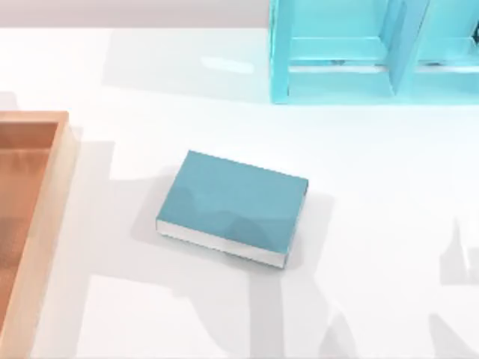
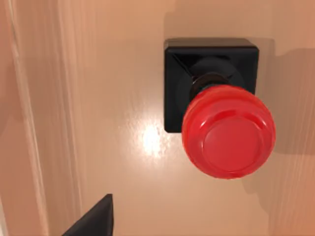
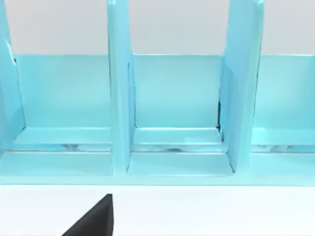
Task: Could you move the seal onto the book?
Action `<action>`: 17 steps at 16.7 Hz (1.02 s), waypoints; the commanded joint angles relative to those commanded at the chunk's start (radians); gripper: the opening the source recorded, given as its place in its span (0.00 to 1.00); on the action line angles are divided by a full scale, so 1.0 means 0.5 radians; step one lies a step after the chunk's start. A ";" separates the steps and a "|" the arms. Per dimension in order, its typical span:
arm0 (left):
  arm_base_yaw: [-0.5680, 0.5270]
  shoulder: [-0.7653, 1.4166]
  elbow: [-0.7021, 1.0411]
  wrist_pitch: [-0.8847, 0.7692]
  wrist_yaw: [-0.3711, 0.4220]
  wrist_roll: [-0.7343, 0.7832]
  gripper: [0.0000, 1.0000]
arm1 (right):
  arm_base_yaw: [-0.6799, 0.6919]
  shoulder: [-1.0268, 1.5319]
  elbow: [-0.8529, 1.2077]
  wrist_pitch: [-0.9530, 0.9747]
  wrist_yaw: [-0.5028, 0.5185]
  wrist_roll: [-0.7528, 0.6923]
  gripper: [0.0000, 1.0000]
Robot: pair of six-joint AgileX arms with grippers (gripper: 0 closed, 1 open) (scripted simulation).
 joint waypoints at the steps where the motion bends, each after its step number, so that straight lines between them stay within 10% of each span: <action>1: -0.011 -0.005 -0.005 0.005 0.000 -0.002 1.00 | 0.000 0.000 0.000 0.000 0.000 0.000 1.00; 17: 0.008 0.129 -0.633 0.762 0.001 0.010 1.00 | 0.000 0.000 0.000 0.000 0.000 0.000 1.00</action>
